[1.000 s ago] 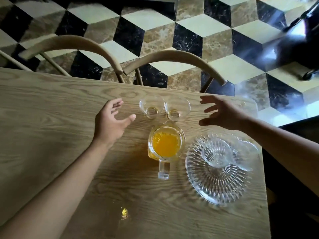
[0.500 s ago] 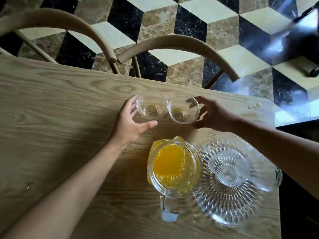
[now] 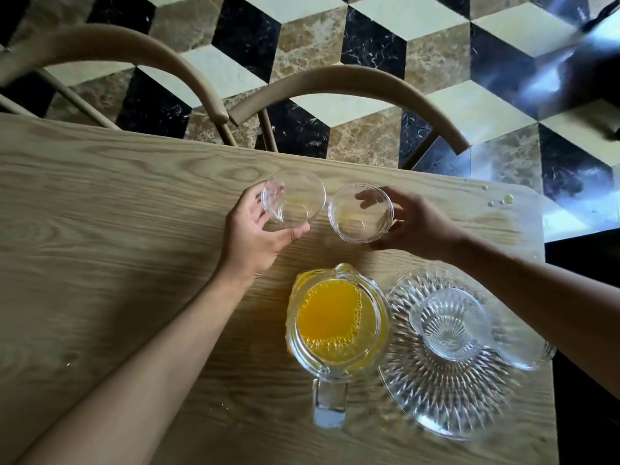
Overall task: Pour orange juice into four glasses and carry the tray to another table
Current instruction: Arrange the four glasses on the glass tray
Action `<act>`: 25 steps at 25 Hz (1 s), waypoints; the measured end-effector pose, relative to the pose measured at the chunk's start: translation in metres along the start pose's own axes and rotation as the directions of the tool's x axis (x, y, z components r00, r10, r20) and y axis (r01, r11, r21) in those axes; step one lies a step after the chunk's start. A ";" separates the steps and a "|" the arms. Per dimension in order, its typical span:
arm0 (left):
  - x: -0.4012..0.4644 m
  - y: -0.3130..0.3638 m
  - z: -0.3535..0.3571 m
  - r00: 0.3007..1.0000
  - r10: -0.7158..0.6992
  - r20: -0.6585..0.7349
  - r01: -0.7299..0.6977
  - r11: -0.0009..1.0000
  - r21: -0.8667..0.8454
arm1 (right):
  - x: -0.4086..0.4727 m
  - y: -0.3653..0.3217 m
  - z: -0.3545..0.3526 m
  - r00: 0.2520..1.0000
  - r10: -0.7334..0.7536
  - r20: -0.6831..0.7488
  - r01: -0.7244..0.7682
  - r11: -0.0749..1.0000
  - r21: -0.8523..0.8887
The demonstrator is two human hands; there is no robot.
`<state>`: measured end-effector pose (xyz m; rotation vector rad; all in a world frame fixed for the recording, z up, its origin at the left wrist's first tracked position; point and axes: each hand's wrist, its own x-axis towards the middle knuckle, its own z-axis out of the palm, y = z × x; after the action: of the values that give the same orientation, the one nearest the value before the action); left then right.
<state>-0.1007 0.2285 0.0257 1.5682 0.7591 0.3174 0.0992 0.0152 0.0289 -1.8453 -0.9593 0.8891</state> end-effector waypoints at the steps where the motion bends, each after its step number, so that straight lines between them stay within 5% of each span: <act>1: -0.002 0.005 -0.003 1.000 0.001 -0.006 -0.001 1.000 -0.004 | -0.004 -0.005 -0.002 1.000 -0.006 -0.004 0.006 1.000 0.018; 16: -0.108 0.224 -0.012 0.954 0.277 -0.114 -0.276 0.961 0.025 | -0.124 -0.135 -0.105 0.947 -0.131 -0.292 0.171 0.978 0.118; 25: -0.215 0.234 0.061 0.971 0.221 -0.092 -0.216 0.974 0.068 | -0.242 -0.125 -0.131 0.930 -0.150 -0.335 0.201 0.972 0.125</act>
<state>-0.1579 0.0505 0.2896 1.7038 0.6771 0.5429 0.0685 -0.1986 0.2403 -1.6743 -0.8079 0.5153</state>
